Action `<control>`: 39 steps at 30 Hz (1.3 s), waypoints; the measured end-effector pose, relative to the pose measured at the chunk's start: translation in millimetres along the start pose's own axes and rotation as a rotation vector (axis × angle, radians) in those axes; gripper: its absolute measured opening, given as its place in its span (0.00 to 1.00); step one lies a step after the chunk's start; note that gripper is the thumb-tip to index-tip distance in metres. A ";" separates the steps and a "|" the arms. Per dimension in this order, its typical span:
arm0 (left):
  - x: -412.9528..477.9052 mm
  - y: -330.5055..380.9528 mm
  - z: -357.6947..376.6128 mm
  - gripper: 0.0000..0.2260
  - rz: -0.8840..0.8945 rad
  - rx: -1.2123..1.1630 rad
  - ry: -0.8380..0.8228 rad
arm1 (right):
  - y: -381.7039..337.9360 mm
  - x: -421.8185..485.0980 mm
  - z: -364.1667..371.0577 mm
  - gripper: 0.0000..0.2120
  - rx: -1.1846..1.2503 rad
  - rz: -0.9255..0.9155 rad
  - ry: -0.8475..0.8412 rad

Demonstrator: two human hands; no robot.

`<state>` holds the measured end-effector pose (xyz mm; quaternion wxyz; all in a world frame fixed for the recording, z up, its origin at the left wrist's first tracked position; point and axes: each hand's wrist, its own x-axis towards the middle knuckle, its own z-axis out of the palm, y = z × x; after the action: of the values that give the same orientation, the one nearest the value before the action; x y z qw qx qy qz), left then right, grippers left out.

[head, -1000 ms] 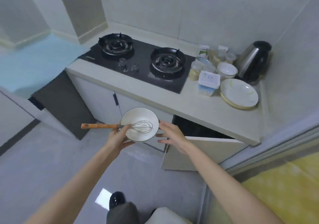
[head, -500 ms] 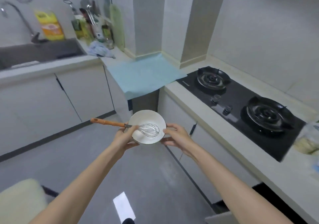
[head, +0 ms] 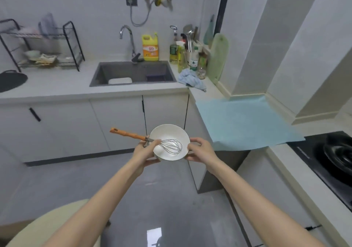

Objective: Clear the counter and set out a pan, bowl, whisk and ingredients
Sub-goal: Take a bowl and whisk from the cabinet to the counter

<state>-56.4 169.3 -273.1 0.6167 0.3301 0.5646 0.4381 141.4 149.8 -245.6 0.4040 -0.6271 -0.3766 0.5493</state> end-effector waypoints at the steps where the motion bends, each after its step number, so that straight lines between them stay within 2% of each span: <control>1: 12.9 5.3 -10.6 0.21 -0.004 -0.011 0.028 | -5.5 17.1 12.4 0.13 -0.021 -0.006 -0.032; 3: 36.5 12.3 -27.2 0.20 -0.010 -0.034 0.077 | -16.6 45.7 32.5 0.14 -0.057 -0.008 -0.087; 8: 97.2 38.8 -60.3 0.25 0.010 -0.096 0.168 | -50.7 125.0 80.7 0.13 -0.098 -0.029 -0.216; 11: 139.5 61.6 -75.6 0.22 0.008 -0.143 0.259 | -76.3 180.8 112.3 0.12 -0.149 -0.037 -0.287; 14: 165.3 86.9 -87.0 0.16 0.035 -0.211 0.312 | -101.8 225.3 142.8 0.14 -0.212 -0.046 -0.360; 16: 181.9 101.5 -100.1 0.16 0.050 -0.237 0.372 | -118.0 253.6 166.9 0.13 -0.237 -0.046 -0.410; 19: 206.1 123.6 -133.4 0.20 0.049 -0.299 0.472 | -142.1 291.6 215.0 0.13 -0.286 -0.055 -0.495; 25: 242.1 157.8 -214.2 0.17 0.070 -0.334 0.601 | -169.3 337.7 322.1 0.12 -0.351 -0.079 -0.640; 30: 284.0 182.6 -292.6 0.17 0.091 -0.341 0.631 | -187.7 367.9 411.2 0.12 -0.371 -0.113 -0.685; 34: 324.9 214.9 -369.3 0.20 0.079 -0.326 0.595 | -208.4 398.5 493.8 0.11 -0.372 -0.125 -0.646; 39: 372.6 259.1 -456.7 0.18 0.071 -0.309 0.588 | -227.4 435.8 590.5 0.11 -0.337 -0.131 -0.620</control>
<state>-557.9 572.6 -257.1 0.4544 0.1114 0.6334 0.6164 -402.4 692.6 -245.3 0.1957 -0.4630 -0.6061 0.6164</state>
